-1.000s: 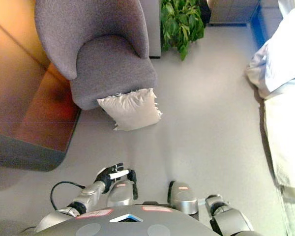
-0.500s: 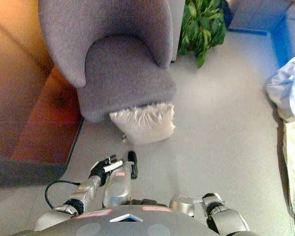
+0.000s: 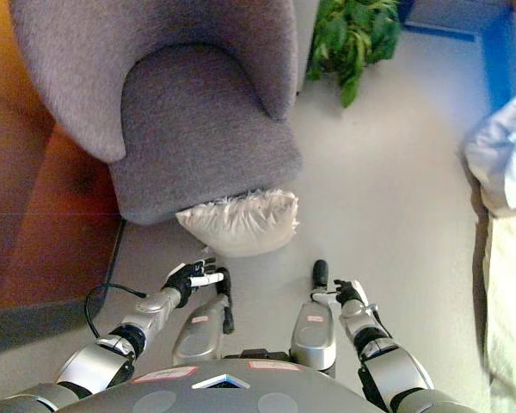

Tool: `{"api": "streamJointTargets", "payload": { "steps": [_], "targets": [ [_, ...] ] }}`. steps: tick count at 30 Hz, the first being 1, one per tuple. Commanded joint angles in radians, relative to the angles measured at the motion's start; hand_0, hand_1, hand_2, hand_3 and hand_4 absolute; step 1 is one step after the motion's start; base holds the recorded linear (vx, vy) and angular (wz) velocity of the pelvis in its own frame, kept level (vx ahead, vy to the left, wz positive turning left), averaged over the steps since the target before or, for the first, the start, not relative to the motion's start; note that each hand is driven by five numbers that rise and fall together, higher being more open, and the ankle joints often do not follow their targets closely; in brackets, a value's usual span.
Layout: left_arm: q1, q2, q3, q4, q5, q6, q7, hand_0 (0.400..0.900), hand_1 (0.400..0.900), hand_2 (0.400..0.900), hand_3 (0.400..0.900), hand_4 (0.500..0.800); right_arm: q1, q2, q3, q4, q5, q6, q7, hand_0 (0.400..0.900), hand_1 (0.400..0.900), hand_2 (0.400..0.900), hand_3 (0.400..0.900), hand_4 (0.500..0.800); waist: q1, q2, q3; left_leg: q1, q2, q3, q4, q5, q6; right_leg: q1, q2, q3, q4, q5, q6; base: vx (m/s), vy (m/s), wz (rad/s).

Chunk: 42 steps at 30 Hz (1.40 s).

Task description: Pick up the pillow and put it on the sofa.

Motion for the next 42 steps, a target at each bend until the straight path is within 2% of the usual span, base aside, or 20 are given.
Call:
{"api": "streamJointTargets", "payload": {
  "steps": [1,3,7,9,13,18,21,23,25,29,36,42],
  "targets": [
    [0.016,0.048,0.022,-0.054,0.017,-0.037,0.011,0.9,0.9,0.9,0.9,0.8,-0.027,-0.087,0.06,0.011,-0.169,-0.06,-0.131,0.9,0.9,0.9,0.9,0.8,0.023,-0.017,0.04,0.042,0.082,-0.041,0.144,-0.145,-0.012,-0.107,-0.097,0.051,0.147,0.027,0.038,0.3,-0.24,0.59],
    [-0.004,0.041,-0.015,-0.044,0.079,-0.079,-0.026,0.9,0.9,0.9,0.9,0.8,-0.088,-0.113,0.076,0.023,-0.202,-0.072,-0.135,0.9,0.9,0.9,0.9,0.8,0.042,-0.002,0.056,0.051,0.095,-0.057,0.068,-0.097,-0.036,-0.075,-0.093,0.025,0.098,0.031,0.046,0.16,-0.176,0.46],
    [-0.099,0.044,-0.096,-0.026,0.046,-0.084,-0.056,0.9,0.9,0.9,0.9,0.8,-0.284,-0.155,0.126,0.03,-0.179,-0.005,-0.139,0.9,0.9,0.9,0.9,0.8,0.069,0.034,0.115,0.003,0.096,-0.088,0.01,-0.047,-0.064,-0.122,-0.111,-0.023,0.1,0.031,0.051,-0.04,-0.08,0.35],
    [-0.127,0.054,-0.117,-0.045,0.009,-0.073,-0.068,0.9,0.9,0.9,0.9,0.8,-0.396,-0.203,0.136,0.038,-0.108,0.031,-0.076,0.9,0.9,0.9,0.9,0.8,0.087,0.055,0.151,-0.032,0.087,-0.112,0.013,-0.037,-0.069,-0.159,-0.124,-0.037,0.132,0.025,0.054,0.02,-0.065,0.28],
    [-0.144,0.077,-0.133,-0.097,-0.001,-0.063,-0.091,0.9,0.9,0.9,0.9,0.8,-0.529,-0.286,0.131,0.061,-0.06,0.048,-0.006,0.9,0.9,0.9,0.9,0.8,0.121,0.09,0.195,-0.076,0.073,-0.128,0.003,-0.023,-0.07,-0.201,-0.143,-0.062,0.167,0.012,0.057,0.02,-0.054,0.3],
    [-0.146,0.099,-0.154,-0.179,-0.044,-0.06,-0.095,0.9,0.9,0.9,0.9,0.8,-0.663,-0.365,0.154,0.067,-0.008,0.068,0.054,0.9,0.9,0.9,0.9,0.8,0.16,0.127,0.247,-0.157,0.039,-0.15,0.028,-0.014,-0.059,-0.272,-0.162,-0.063,0.236,-0.011,0.056,-0.02,-0.016,0.28],
    [-0.124,0.114,-0.169,-0.237,-0.072,-0.081,-0.086,0.9,0.9,0.9,0.9,0.8,-0.72,-0.403,0.163,0.062,0.028,0.07,0.083,0.9,0.9,0.9,0.9,0.8,0.179,0.15,0.257,-0.212,0.027,-0.154,0.039,-0.006,-0.055,-0.317,-0.169,-0.068,0.263,-0.02,0.053,-0.02,0.03,0.14],
    [-0.108,0.127,-0.176,-0.276,-0.088,-0.087,-0.081,0.9,0.9,0.9,0.9,0.8,-0.737,-0.409,0.16,0.053,0.051,0.071,0.075,0.9,0.9,0.9,0.9,0.8,0.199,0.171,0.257,-0.251,0.024,-0.152,0.054,0.002,-0.045,-0.362,-0.156,-0.07,0.365,-0.071,0.035,-0.02,0.073,0.06],
    [-0.089,0.135,-0.183,-0.305,-0.101,-0.098,-0.081,0.9,0.9,0.9,0.9,0.8,-0.749,-0.42,0.158,0.05,0.056,0.065,0.077,0.9,0.9,0.9,0.9,0.8,0.208,0.181,0.257,-0.283,0.009,-0.165,0.078,-0.003,-0.043,-0.394,-0.155,-0.069,0.391,-0.081,0.029,0.01,0.018,0.15],
    [-0.06,0.142,-0.191,-0.347,-0.151,-0.138,-0.082,0.9,0.9,0.9,0.9,0.8,-0.802,-0.445,0.173,0.047,0.066,0.075,0.083,0.9,0.9,0.9,0.9,0.8,0.222,0.205,0.257,-0.333,-0.002,-0.164,0.078,0.008,-0.038,-0.433,-0.155,-0.075,0.387,-0.083,0.024,-0.01,0.052,0.03],
    [-0.026,0.149,-0.203,-0.426,-0.213,-0.173,-0.074,0.9,0.9,0.9,0.9,0.8,-0.907,-0.48,0.2,0.05,0.031,0.093,0.111,0.9,0.9,0.9,0.9,0.8,0.237,0.249,0.257,-0.404,-0.02,-0.157,0.06,0.036,-0.036,-0.499,-0.15,-0.066,0.369,-0.069,0.026,-0.01,0.063,-0.03],
    [0.013,0.163,-0.206,-0.508,-0.305,-0.205,-0.075,0.9,0.9,0.9,0.9,0.8,-0.971,-0.513,0.234,0.036,-0.018,0.118,0.133,0.9,0.9,0.9,0.9,0.8,0.248,0.286,0.257,-0.48,-0.032,-0.152,0.063,0.051,-0.037,-0.575,-0.15,-0.055,0.384,-0.073,0.025,-0.01,0.068,-0.01]
  ]
}}
